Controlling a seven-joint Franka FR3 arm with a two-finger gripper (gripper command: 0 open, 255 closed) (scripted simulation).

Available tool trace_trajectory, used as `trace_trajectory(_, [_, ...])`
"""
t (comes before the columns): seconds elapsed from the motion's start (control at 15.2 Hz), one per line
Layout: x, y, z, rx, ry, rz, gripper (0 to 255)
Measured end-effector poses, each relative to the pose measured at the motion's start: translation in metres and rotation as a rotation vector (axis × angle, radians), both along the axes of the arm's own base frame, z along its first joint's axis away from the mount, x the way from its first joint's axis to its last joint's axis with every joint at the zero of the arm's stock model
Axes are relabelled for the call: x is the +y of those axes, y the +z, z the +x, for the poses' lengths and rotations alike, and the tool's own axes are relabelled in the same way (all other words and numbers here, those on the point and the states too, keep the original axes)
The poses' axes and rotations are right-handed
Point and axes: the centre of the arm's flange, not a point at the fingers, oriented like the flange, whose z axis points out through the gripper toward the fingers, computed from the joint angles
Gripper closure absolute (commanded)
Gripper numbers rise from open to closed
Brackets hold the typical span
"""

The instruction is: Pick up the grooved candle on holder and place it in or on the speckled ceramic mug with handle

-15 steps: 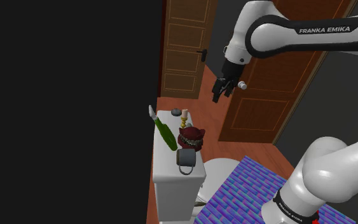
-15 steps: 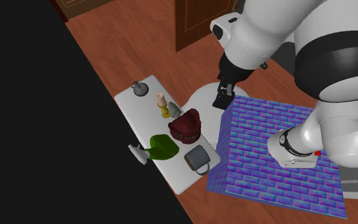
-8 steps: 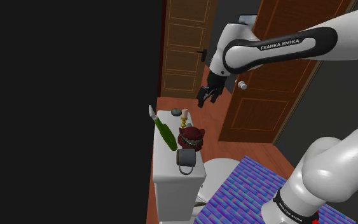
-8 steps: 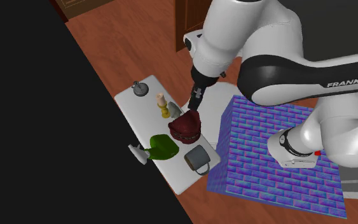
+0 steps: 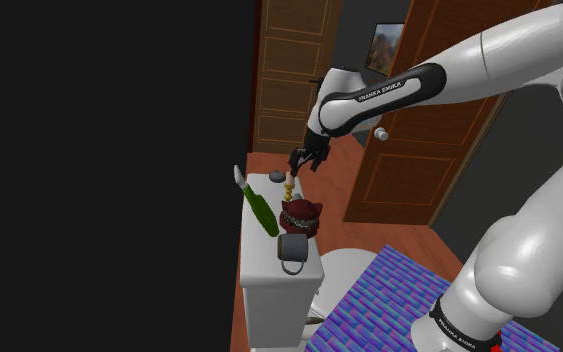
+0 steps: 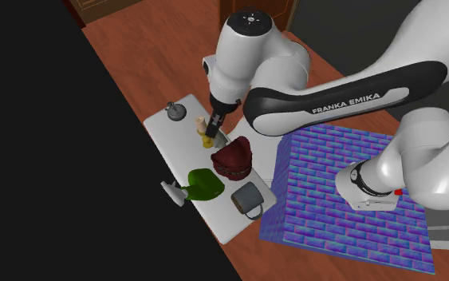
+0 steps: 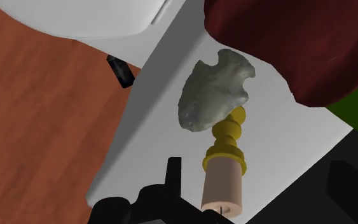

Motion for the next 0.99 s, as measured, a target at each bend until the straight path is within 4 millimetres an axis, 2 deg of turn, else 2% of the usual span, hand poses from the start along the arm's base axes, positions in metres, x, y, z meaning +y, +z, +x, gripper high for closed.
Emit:
trace_trajectory(0.2, [-0.005,-0.023,0.022,-0.013,-0.02,0.012,0])
trace_trajectory(0.66, [-0.005,-0.061,0.036,-0.017,-0.025,0.014,0])
trace_trajectory(0.99, [-0.005,-0.068,0.037,-0.017,-0.025,0.014,0])
